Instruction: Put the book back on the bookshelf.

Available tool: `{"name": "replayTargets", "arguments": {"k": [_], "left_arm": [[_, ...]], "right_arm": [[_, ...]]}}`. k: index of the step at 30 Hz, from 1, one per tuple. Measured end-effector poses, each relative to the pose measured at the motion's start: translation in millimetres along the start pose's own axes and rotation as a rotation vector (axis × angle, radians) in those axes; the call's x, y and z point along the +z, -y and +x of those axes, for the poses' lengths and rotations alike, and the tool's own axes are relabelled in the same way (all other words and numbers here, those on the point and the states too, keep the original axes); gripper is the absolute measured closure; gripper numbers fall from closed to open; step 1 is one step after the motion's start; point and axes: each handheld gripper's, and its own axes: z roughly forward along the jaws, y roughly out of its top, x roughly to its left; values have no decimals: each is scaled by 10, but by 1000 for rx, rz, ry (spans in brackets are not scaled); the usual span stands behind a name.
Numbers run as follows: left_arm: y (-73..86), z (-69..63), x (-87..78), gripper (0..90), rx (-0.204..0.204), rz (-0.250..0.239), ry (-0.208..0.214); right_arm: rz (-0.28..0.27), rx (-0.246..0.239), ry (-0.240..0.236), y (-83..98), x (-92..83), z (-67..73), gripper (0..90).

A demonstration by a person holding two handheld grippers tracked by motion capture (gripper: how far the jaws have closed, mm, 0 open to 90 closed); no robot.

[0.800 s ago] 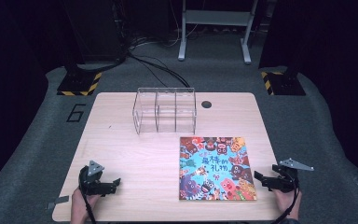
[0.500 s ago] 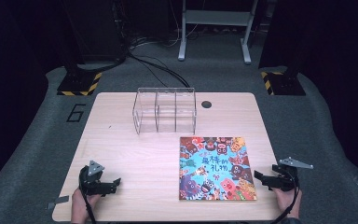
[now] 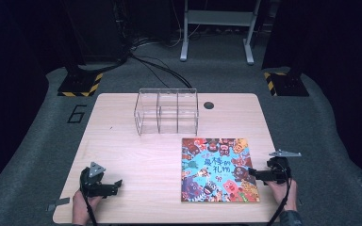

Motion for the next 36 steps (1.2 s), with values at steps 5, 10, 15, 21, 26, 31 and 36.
{"name": "replayTargets", "arguments": {"k": [5, 10, 15, 21, 26, 31, 36], "left_arm": [[0, 0, 0, 1, 0, 0, 0], [0, -1, 1, 1, -1, -1, 0], [-1, 1, -2, 3, 4, 2, 0], [0, 1, -3, 6, 4, 1, 0], [3, 2, 0, 7, 9, -3, -2], [6, -1, 6, 7, 7, -11, -5], [6, -1, 6, 7, 7, -11, -5]], "right_arm": [[15, -22, -7, -123, 56, 60, 0], [53, -45, -14, -217, 149, 97, 0], [83, -54, -14, -269, 234, 142, 41], [113, -76, -14, -303, 321, 186, 143], [115, -80, -6, -316, 334, 213, 217], [101, -70, -6, -298, 328, 240, 259], [67, -72, 7, -249, 315, 249, 278]]}}
